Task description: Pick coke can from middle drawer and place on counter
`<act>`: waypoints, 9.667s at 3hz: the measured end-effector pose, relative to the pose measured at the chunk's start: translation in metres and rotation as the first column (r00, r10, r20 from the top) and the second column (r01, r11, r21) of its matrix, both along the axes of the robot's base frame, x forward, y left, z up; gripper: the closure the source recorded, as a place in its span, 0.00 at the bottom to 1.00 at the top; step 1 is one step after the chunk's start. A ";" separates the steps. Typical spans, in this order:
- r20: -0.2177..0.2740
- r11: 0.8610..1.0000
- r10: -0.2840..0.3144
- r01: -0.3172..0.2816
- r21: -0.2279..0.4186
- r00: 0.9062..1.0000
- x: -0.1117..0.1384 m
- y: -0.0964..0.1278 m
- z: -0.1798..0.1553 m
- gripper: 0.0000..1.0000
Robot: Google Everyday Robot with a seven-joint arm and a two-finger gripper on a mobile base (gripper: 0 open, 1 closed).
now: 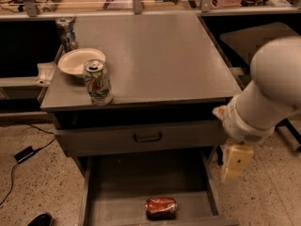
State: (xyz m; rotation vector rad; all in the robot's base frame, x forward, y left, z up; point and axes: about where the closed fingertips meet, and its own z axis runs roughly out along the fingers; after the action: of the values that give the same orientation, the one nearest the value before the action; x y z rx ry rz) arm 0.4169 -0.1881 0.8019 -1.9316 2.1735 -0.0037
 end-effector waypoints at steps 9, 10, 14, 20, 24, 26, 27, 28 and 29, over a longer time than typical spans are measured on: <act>-0.202 0.981 0.180 -0.161 0.107 0.963 -0.006 0.100 -0.312 0.25; -0.189 0.980 0.172 -0.147 0.138 0.967 -0.010 0.107 -0.353 0.28; -0.176 0.968 0.202 -0.169 0.184 0.963 0.001 0.127 -0.428 0.37; 0.222 0.946 0.239 -0.278 0.166 0.945 0.073 0.000 -0.050 1.00; 0.236 0.958 0.094 -0.152 0.243 0.967 0.179 0.016 0.119 1.00; 0.157 0.926 -0.200 0.134 0.354 0.967 0.238 0.030 0.130 1.00; 0.134 0.912 -0.242 0.179 0.369 0.961 0.242 0.032 0.130 0.85; 0.134 0.912 -0.242 0.178 0.369 0.961 0.242 0.032 0.130 0.63; 0.125 0.898 -0.260 0.193 0.395 0.957 0.240 0.031 0.116 0.32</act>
Offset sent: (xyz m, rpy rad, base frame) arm -0.0129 0.0017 -0.0346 -0.0889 0.0508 0.0964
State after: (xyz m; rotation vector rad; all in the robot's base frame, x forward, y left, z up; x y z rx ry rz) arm 0.6567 -0.1570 0.9177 -1.4051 2.0842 0.1875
